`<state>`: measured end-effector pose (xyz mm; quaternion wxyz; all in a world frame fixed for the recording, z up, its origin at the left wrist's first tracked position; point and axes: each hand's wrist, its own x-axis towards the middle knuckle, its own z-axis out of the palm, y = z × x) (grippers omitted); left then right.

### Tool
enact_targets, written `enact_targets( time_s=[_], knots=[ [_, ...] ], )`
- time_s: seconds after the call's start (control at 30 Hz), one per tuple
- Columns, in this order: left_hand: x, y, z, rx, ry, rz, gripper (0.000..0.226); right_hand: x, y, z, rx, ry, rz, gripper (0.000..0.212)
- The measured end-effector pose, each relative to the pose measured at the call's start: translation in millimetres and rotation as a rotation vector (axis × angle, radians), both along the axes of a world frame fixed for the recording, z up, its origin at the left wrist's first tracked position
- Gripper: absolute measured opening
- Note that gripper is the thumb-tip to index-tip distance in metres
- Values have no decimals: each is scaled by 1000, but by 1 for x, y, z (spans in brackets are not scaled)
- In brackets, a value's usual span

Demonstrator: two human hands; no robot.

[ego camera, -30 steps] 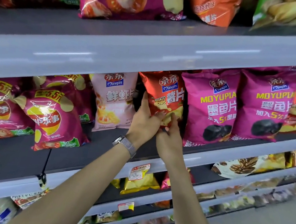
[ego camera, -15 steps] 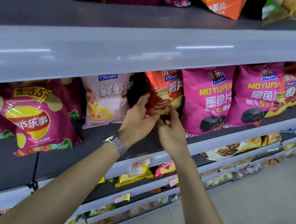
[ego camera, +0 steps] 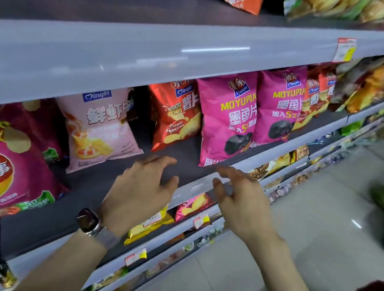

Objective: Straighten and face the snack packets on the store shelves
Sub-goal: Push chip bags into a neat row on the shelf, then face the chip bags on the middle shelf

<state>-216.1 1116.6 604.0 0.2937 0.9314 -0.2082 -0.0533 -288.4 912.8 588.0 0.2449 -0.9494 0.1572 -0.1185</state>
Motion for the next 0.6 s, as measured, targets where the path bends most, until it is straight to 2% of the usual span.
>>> enact_targets(
  time_s=[0.3, 0.6],
  knots=[
    [-6, -62, 7, 44, -13, 28, 31, -10, -90, 8, -124, 95, -209, 38],
    [-12, -192, 0, 88, -65, 105, 41, 34, -241, 1, -140, 42, -85, 41]
  ],
)
